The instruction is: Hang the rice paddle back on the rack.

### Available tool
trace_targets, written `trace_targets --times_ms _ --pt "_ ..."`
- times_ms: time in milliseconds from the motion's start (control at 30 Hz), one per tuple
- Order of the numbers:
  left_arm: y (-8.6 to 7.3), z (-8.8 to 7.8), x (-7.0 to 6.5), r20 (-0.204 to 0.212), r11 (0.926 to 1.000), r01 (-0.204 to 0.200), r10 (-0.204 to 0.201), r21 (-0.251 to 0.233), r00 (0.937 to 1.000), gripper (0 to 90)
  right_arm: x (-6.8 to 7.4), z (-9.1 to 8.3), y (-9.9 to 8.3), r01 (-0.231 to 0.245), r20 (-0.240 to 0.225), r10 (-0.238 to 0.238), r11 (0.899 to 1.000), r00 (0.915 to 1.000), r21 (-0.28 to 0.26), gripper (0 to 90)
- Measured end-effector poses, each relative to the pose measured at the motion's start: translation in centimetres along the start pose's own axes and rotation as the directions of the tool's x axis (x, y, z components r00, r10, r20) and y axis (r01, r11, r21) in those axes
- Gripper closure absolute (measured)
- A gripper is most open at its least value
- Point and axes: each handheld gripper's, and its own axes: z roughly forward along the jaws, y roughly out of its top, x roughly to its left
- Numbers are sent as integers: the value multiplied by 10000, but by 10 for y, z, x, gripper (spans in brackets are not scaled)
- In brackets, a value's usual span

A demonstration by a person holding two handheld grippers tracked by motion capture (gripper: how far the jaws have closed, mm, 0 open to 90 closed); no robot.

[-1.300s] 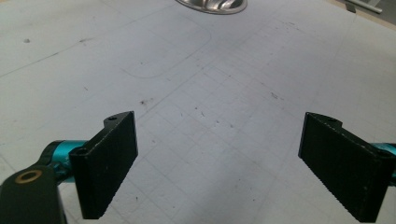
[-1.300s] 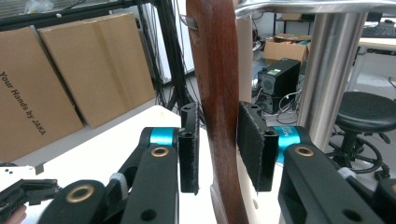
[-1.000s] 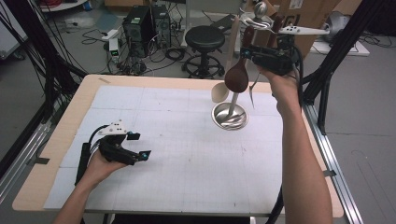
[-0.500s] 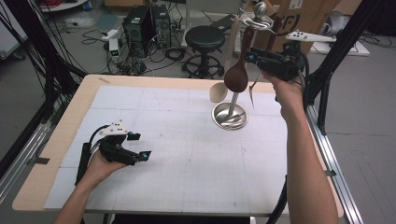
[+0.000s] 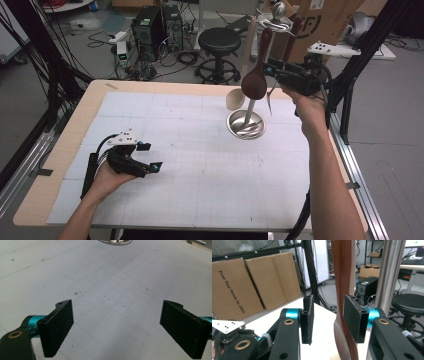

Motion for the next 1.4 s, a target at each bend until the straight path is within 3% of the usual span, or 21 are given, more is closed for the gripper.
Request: trace_targets --times_ms 767,1400 --pt "-1 3 0 67 9999 109 -109 118 9999 121 15 -2 -29 163 -699 -159 9999 9974 45 566" --pt "-1 3 1 49 9999 82 -83 143 10000 118 31 8 -56 104 -1041 -66 9993 9945 357 335"
